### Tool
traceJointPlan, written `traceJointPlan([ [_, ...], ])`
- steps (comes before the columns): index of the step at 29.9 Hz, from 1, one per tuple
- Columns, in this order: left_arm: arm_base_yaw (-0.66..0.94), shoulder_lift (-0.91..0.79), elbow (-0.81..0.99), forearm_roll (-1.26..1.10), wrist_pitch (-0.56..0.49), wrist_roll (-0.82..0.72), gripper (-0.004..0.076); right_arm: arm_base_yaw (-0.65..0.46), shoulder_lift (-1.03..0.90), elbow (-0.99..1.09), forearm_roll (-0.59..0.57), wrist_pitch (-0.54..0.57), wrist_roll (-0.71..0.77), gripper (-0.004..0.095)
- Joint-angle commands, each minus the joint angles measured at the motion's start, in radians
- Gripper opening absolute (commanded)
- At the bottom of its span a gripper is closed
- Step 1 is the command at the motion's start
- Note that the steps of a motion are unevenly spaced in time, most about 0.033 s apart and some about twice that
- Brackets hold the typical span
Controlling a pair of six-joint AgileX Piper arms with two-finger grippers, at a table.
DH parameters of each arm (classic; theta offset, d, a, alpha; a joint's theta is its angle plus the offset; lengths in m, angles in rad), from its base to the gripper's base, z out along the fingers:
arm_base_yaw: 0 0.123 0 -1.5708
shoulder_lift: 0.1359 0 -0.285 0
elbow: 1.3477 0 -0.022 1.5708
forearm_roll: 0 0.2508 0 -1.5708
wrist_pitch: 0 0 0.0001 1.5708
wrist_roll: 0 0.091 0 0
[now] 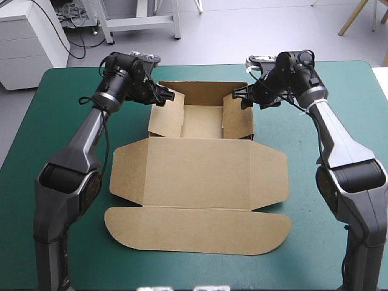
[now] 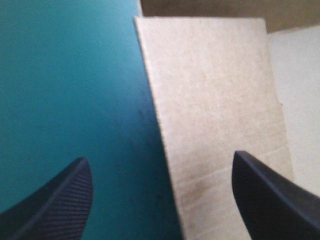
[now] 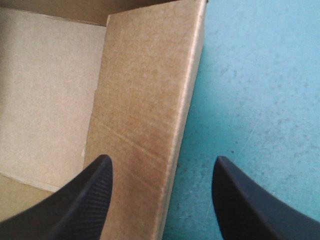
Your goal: Fold the box
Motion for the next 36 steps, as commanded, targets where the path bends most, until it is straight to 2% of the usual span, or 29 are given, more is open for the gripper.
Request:
traceJointPlan([
  [1, -0.008, -0.152, -0.042, 0.078, 0.019, 0.01, 0.0507, -0.002, -0.117, -0.034, -0.015, -0.013, -0.013, 0.0545],
  [4, -0.017, -0.219, -0.04, 0.127, 0.047, 0.024, 0.0482, -0.002, -0.162, -0.034, -0.024, -0.003, -0.015, 0.0545],
  [11, -0.03, -0.399, 0.052, 0.107, 0.047, 0.088, 0.0478, -0.002, -0.193, -0.032, 0.025, -0.003, -0.003, 0.0545],
  [21, -0.03, -0.739, 0.485, 0.115, 0.011, 0.115, 0.0472, 0.003, -0.141, -0.03, 0.036, -0.003, 0.0, 0.0546],
  [26, -0.03, -0.923, 0.709, 0.112, -0.048, 0.118, 0.0472, 0.052, -0.099, -0.028, -0.09, -0.003, 0.016, 0.0564],
  [36, -0.03, -1.152, 0.921, 0.11, -0.077, 0.118, 0.0472, 0.088, -0.013, -0.028, -0.08, -0.003, 0.086, 0.0563],
])
